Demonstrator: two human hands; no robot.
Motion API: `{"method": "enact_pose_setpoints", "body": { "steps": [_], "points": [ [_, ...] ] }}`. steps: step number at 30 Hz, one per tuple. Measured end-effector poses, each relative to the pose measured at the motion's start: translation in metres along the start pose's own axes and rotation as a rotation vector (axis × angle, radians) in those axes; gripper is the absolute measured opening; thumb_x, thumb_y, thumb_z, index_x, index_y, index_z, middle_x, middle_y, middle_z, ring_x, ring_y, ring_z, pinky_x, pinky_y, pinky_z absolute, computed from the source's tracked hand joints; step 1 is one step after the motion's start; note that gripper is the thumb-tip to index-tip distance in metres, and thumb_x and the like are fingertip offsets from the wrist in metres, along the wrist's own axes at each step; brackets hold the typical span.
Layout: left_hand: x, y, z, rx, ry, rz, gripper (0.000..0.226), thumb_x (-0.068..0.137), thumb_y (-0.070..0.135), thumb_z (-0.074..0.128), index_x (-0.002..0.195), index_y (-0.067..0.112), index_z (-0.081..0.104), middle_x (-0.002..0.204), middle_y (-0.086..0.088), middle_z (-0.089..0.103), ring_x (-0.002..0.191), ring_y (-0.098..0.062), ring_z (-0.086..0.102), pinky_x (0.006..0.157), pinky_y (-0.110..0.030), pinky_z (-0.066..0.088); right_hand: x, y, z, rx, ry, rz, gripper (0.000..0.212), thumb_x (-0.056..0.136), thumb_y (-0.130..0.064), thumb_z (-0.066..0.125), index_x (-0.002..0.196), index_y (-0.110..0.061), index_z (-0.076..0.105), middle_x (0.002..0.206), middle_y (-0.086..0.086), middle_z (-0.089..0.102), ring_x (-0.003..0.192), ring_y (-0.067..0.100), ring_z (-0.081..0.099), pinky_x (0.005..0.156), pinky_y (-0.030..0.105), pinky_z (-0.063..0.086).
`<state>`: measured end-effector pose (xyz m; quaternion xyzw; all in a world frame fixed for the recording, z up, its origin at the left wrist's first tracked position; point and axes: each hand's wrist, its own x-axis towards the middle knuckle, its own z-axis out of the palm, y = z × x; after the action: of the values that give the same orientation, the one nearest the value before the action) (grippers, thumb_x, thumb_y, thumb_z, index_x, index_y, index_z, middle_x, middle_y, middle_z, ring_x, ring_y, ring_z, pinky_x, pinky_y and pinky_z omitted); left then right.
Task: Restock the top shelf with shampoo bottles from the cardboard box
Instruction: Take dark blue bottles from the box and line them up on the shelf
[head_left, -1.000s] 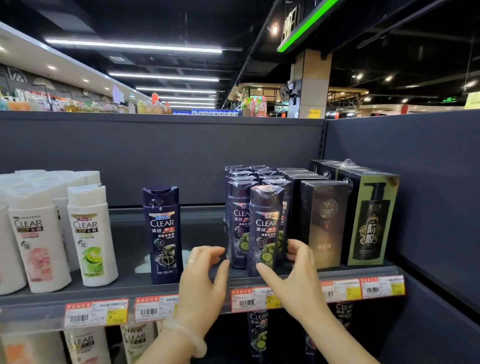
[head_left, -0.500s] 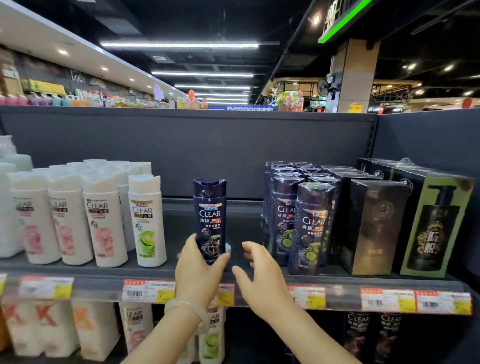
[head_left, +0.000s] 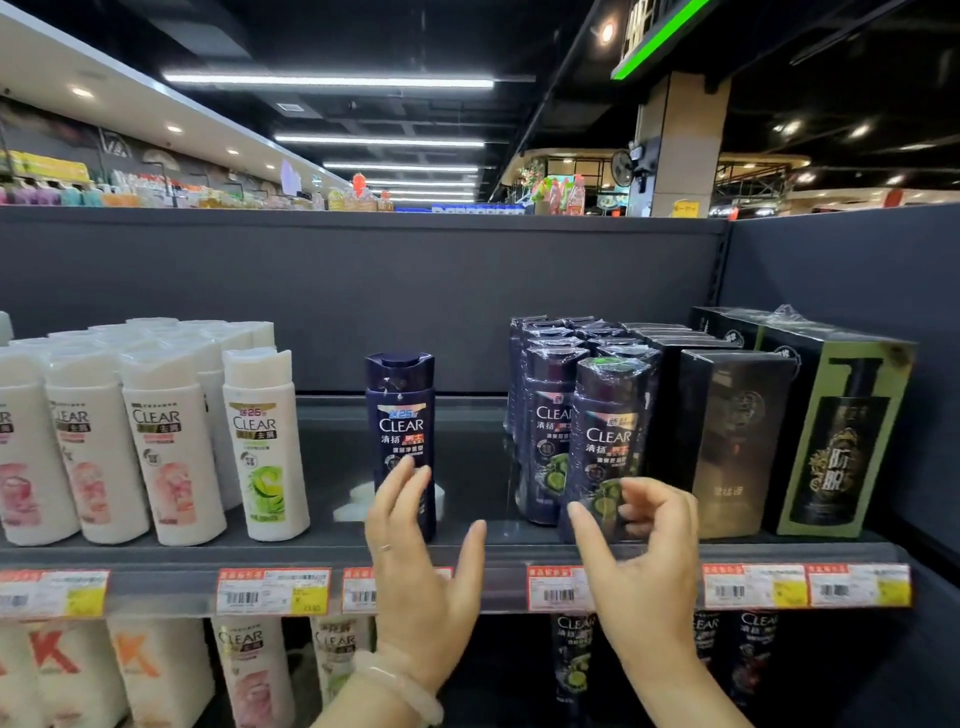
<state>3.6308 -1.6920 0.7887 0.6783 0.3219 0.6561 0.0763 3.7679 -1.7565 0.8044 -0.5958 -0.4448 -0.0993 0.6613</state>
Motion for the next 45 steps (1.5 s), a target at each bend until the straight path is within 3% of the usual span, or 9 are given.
{"method": "enact_pose_setpoints", "body": {
  "steps": [3, 5, 9, 14, 21, 28, 35, 40, 45],
  "points": [
    [0.000, 0.017, 0.026, -0.117, -0.237, 0.042, 0.048, 0.082, 0.028, 0.056, 0.127, 0.026, 0.040, 0.127, 0.022, 0.039, 0.126, 0.014, 0.029, 0.110, -0.010, 0.023, 0.012, 0.008, -0.007, -0.053, -0.068, 0.195, 0.066, 0.065, -0.024, 0.082, 0.116, -0.021, 0.041, 0.110, -0.009, 0.038, 0.102, 0.002, 0.042, 0.086, 0.013, 0.035],
    [0.006, 0.022, 0.043, -0.136, -0.308, -0.052, 0.048, 0.084, 0.019, 0.061, 0.126, 0.028, 0.040, 0.123, 0.025, 0.035, 0.120, 0.014, 0.032, 0.109, -0.014, 0.027, 0.015, 0.011, -0.006, -0.104, -0.136, 0.252, 0.076, 0.063, -0.031, 0.083, 0.122, -0.019, 0.038, 0.114, -0.008, 0.038, 0.110, 0.008, 0.042, 0.094, 0.025, 0.039],
    [0.011, 0.025, 0.056, -0.126, -0.226, -0.152, 0.044, 0.083, 0.003, 0.061, 0.123, 0.016, 0.048, 0.122, 0.010, 0.039, 0.119, -0.003, 0.039, 0.106, -0.026, 0.033, 0.020, 0.014, 0.004, -0.198, -0.154, 0.222, 0.078, 0.062, -0.039, 0.082, 0.123, -0.016, 0.039, 0.117, -0.004, 0.044, 0.113, 0.012, 0.044, 0.098, 0.034, 0.043],
    [0.002, 0.017, 0.055, -0.130, -0.111, -0.094, 0.038, 0.082, 0.001, 0.062, 0.117, 0.011, 0.053, 0.122, 0.008, 0.041, 0.116, 0.021, 0.031, 0.102, -0.019, 0.033, 0.026, 0.016, 0.011, -0.323, -0.141, 0.206, 0.064, 0.069, -0.040, 0.074, 0.118, -0.017, 0.040, 0.116, -0.003, 0.047, 0.111, 0.014, 0.047, 0.092, 0.034, 0.045],
    [0.007, -0.002, 0.020, -0.142, 0.143, -0.059, 0.049, 0.075, 0.027, 0.056, 0.120, 0.013, 0.043, 0.126, -0.017, 0.042, 0.120, -0.020, 0.039, 0.108, -0.011, 0.026, 0.035, 0.027, -0.003, -0.339, -0.098, 0.247, 0.057, 0.070, -0.037, 0.075, 0.109, -0.014, 0.041, 0.106, -0.001, 0.045, 0.097, 0.019, 0.050, 0.077, 0.037, 0.049],
    [0.017, -0.021, 0.005, -0.092, 0.210, -0.063, 0.064, 0.070, 0.032, 0.062, 0.124, 0.009, 0.037, 0.125, -0.021, 0.039, 0.121, -0.030, 0.039, 0.110, -0.019, 0.026, 0.033, 0.027, -0.003, -0.299, -0.103, 0.233, 0.053, 0.070, -0.034, 0.075, 0.107, -0.017, 0.041, 0.104, -0.004, 0.045, 0.095, 0.015, 0.049, 0.078, 0.037, 0.050],
    [0.013, 0.005, 0.033, -0.140, -0.024, 0.143, 0.046, 0.076, 0.026, 0.059, 0.118, 0.017, 0.044, 0.124, -0.002, 0.041, 0.124, 0.007, 0.030, 0.108, -0.015, 0.028, 0.033, 0.029, -0.005, -0.266, -0.123, 0.244, 0.068, 0.068, -0.036, 0.079, 0.119, -0.015, 0.039, 0.114, -0.003, 0.043, 0.107, 0.014, 0.045, 0.084, 0.026, 0.040],
    [0.015, 0.014, 0.043, -0.166, -0.072, 0.115, 0.045, 0.076, 0.029, 0.057, 0.118, 0.019, 0.044, 0.125, 0.002, 0.039, 0.120, -0.006, 0.036, 0.107, -0.015, 0.027, 0.029, 0.027, -0.016, -0.242, -0.124, 0.197, 0.088, 0.064, -0.039, 0.081, 0.133, -0.017, 0.031, 0.116, -0.011, 0.030, 0.110, 0.003, 0.033, 0.096, 0.022, 0.032],
    [0.007, 0.004, 0.040, -0.145, -0.163, 0.038, 0.047, 0.077, 0.032, 0.055, 0.121, 0.021, 0.043, 0.124, 0.010, 0.037, 0.121, -0.009, 0.038, 0.105, -0.026, 0.035, 0.018, 0.016, -0.017, -0.203, -0.010, 0.003, 0.074, 0.067, -0.026, 0.081, 0.127, -0.013, 0.040, 0.115, -0.009, 0.034, 0.105, 0.000, 0.036, 0.090, 0.006, 0.032]
  ]
}}
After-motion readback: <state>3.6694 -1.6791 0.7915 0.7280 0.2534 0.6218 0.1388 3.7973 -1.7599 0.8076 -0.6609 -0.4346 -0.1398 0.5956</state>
